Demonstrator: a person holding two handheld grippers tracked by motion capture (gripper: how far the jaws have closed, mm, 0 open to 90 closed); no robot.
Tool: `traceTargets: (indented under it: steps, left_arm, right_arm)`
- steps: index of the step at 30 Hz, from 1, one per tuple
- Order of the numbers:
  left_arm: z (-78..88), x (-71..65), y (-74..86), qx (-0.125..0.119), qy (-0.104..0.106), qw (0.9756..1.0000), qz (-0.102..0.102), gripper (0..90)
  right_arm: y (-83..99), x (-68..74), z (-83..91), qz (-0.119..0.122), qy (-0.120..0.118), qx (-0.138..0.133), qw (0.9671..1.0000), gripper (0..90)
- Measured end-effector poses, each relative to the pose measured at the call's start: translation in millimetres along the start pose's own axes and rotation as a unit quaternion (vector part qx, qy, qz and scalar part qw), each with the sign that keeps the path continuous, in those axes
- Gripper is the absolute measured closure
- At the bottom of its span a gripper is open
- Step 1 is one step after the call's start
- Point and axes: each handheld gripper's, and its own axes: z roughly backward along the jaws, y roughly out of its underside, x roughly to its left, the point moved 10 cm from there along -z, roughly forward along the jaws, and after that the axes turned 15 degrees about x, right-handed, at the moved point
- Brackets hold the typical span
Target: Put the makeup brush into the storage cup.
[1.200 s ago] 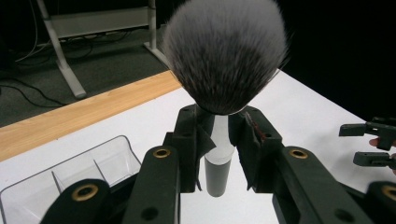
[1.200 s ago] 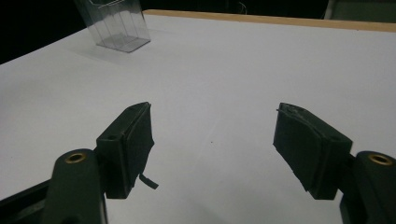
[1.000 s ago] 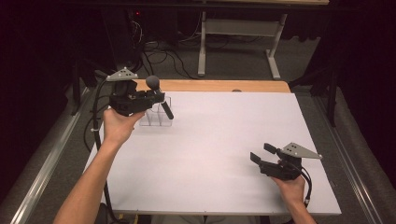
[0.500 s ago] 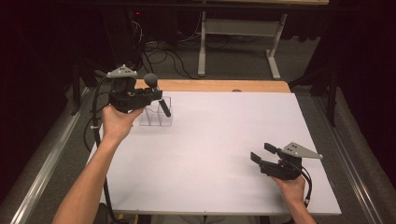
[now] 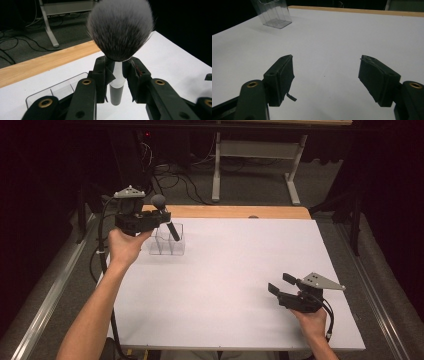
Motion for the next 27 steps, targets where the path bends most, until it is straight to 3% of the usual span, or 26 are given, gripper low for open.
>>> traceTargets:
  steps: [27]
  left_arm:
    - [-16.7, 17.2, -11.0, 0.019, -0.034, 0.9992, 0.01, 69.9]
  right_arm:
    - [-0.1, -0.8, 0.2, 0.002, 0.0, 0.0, 1.0, 29.9]
